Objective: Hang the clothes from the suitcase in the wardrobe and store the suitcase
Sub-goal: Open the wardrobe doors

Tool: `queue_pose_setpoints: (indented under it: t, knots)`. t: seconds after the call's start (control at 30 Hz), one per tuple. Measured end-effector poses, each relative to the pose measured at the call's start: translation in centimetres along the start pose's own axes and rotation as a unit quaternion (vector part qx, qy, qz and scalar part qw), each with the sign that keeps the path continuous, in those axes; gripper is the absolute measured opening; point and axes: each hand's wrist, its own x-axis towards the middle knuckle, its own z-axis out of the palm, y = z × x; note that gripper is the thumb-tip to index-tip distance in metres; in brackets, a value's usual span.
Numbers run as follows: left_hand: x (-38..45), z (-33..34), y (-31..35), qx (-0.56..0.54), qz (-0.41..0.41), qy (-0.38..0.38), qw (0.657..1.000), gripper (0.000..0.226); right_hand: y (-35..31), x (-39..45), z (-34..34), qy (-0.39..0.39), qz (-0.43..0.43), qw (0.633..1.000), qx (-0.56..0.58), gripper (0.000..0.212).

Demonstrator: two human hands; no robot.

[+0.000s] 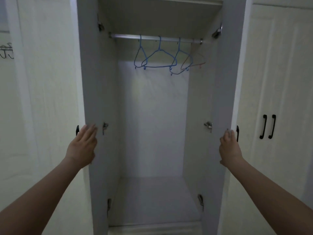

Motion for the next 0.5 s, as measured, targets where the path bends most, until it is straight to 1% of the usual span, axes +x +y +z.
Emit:
queue_pose_setpoints:
  t: [0.03, 0.1, 0.13, 0.27, 0.33, 0.4, 0.5]
  knots:
    - [-0.3, -0.4, 0.1, 0.006, -0.021, -0.018, 1.0, 0.046, 0.4, -0.2, 0.4, -0.006, 0.003, 1.0, 0.013, 0.07]
    - [-0.4, -0.6, 0.7, 0.013, -0.086, -0.014, 0.996, 0.05, 1.0, -0.5, 1.1, -0.02, 0.008, 0.999, 0.029, 0.076]
    - [-0.4, -1.2, 0.8, 0.021, -0.11, -0.032, 0.993, 0.053, 1.3, -0.7, 1.3, -0.032, 0.014, 0.999, 0.034, 0.077]
    - [-0.2, -2.3, 1.1, 0.004, -0.152, -0.116, 0.982, 0.059, 2.1, -1.4, 1.4, -0.097, 0.052, 0.99, 0.085, 0.082]
    - [0.2, -2.4, 1.1, -0.028, -0.166, -0.146, 0.975, 0.063, 2.2, -1.4, 1.1, -0.108, 0.06, 0.986, 0.113, 0.084]
    - [0.5, -2.7, 1.1, -0.067, -0.174, -0.146, 0.972, 0.069, 2.0, -1.2, 0.5, -0.099, 0.054, 0.986, 0.124, 0.084]
    - [0.9, -3.8, 1.6, -0.139, -0.177, -0.09, 0.97, 0.077, 1.4, -0.7, -0.9, -0.053, 0.052, 0.984, 0.162, 0.087]
